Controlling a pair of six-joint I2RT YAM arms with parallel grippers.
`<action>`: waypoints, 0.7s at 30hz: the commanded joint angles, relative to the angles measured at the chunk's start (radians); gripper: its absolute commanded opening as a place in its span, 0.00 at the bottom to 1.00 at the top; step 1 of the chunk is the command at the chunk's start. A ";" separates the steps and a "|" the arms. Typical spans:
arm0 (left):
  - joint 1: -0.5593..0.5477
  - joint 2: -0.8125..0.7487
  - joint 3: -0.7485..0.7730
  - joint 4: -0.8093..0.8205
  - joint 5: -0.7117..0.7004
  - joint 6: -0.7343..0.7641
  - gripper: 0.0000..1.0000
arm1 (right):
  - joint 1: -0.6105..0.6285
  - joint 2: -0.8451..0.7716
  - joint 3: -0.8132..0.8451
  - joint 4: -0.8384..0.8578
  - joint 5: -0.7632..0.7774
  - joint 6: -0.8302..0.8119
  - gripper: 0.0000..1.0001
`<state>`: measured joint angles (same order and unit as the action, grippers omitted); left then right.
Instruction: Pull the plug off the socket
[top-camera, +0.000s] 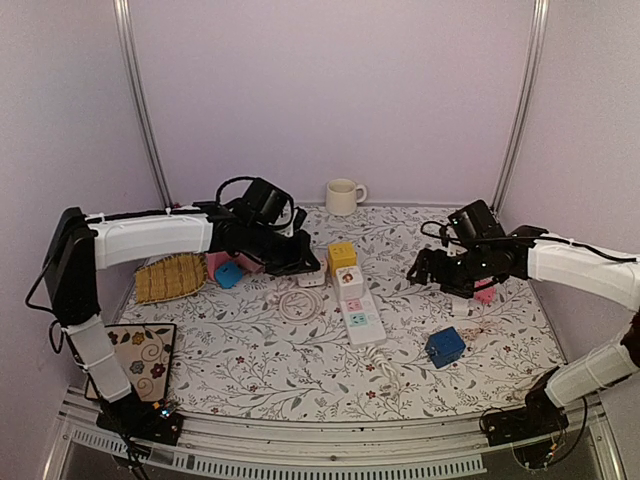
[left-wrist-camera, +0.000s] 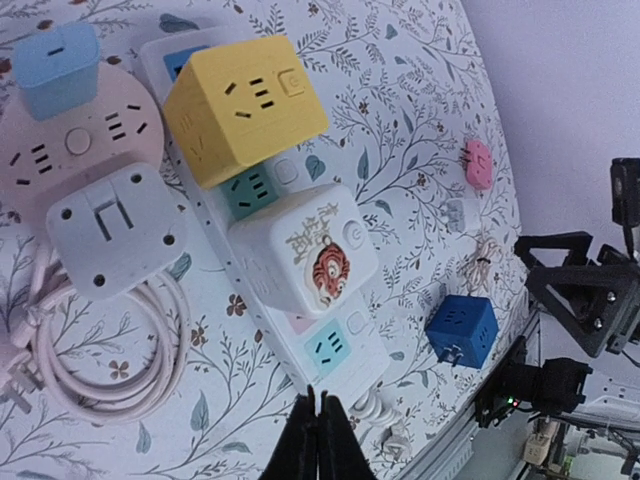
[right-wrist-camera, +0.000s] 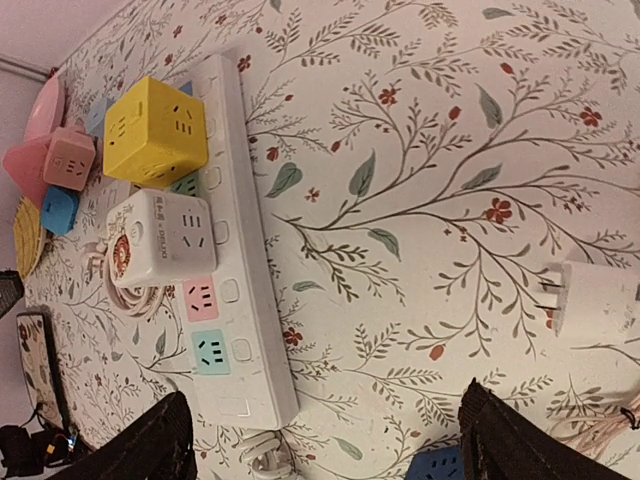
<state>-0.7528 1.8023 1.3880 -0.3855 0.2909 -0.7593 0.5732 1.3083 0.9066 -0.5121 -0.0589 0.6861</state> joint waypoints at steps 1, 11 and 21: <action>-0.004 -0.105 -0.099 0.050 -0.063 -0.053 0.03 | 0.071 0.155 0.149 -0.003 0.055 -0.103 0.94; 0.001 -0.216 -0.260 0.107 -0.126 -0.121 0.04 | 0.243 0.520 0.550 -0.074 0.157 -0.209 0.94; 0.008 -0.272 -0.283 0.060 -0.156 -0.121 0.05 | 0.282 0.735 0.748 -0.155 0.276 -0.273 0.93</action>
<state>-0.7513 1.5845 1.1328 -0.3191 0.1589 -0.8696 0.8608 1.9862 1.5982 -0.6106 0.1318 0.4545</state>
